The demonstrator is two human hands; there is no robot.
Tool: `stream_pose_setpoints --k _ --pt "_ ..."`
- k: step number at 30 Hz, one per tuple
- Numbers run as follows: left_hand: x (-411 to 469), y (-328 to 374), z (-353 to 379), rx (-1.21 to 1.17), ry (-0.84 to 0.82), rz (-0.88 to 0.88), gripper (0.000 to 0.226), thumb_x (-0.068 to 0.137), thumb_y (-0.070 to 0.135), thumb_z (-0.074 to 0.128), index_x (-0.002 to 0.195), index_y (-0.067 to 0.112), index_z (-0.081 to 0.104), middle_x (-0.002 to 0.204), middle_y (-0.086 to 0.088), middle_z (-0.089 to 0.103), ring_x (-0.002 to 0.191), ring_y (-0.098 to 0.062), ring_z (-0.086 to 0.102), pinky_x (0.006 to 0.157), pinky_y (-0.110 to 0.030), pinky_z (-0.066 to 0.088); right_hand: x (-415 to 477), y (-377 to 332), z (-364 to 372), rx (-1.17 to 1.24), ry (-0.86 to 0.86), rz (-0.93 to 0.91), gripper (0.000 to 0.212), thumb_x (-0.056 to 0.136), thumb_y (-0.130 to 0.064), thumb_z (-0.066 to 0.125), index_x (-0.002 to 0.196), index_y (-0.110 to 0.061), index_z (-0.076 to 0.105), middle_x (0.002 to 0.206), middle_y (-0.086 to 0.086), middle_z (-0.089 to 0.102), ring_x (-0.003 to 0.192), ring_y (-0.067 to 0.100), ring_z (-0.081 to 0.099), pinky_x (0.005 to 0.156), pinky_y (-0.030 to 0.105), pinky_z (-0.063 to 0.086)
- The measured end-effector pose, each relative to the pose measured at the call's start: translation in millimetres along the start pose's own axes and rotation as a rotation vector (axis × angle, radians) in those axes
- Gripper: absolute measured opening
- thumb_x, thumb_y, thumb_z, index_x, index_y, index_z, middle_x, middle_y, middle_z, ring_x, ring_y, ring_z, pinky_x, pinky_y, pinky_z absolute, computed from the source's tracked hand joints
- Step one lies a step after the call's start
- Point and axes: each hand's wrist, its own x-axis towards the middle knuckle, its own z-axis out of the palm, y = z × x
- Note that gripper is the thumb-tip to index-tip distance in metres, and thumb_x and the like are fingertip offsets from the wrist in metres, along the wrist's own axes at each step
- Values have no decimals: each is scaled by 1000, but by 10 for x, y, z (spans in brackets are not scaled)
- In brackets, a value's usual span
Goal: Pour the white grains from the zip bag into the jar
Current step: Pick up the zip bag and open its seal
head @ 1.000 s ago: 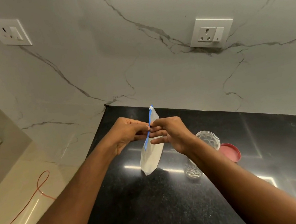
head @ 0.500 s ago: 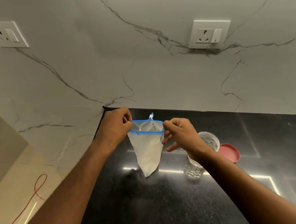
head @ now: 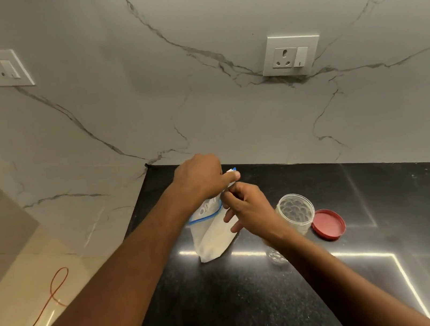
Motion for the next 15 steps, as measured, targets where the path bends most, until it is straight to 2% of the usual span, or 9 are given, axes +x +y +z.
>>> stream_pose_setpoints --k 3,6,10,12,15 --pt "62 119 5 -39 -55 6 40 97 54 65 78 19 66 71 -1 64 68 -14 61 67 -30 48 -18 65 52 50 22 2 22 109 -26 50 109 -12 67 91 3 70 68 13 69 53 26 59" --pt "83 151 50 -60 -33 -23 25 97 39 71 100 15 75 92 -6 74 88 -21 70 79 -36 55 -36 155 46 97 49 19 21 108 -22 52 105 -11 69 93 8 70 68 14 69 55 26 59" --pt "-2 87 107 -217 78 -55 16 98 23 68 95 11 78 92 -11 76 85 -25 72 84 -41 62 -47 292 -127 195 76 125 15 104 -24 62 103 -14 74 100 9 74 79 16 76 66 29 64" --pt "-66 5 74 -294 140 -61 16 96 22 68 91 11 80 86 -8 76 80 -22 71 77 -41 62 -38 350 -266 178 90 142 12 103 -21 62 104 -17 73 104 7 74 89 16 76 70 28 64" --pt "-181 -48 -87 -433 302 -30 15 94 25 74 87 15 80 70 7 66 64 -5 60 57 -20 46 -14 379 -493 105 122 91 12 104 -20 60 105 -25 72 106 1 74 96 15 75 74 27 64"
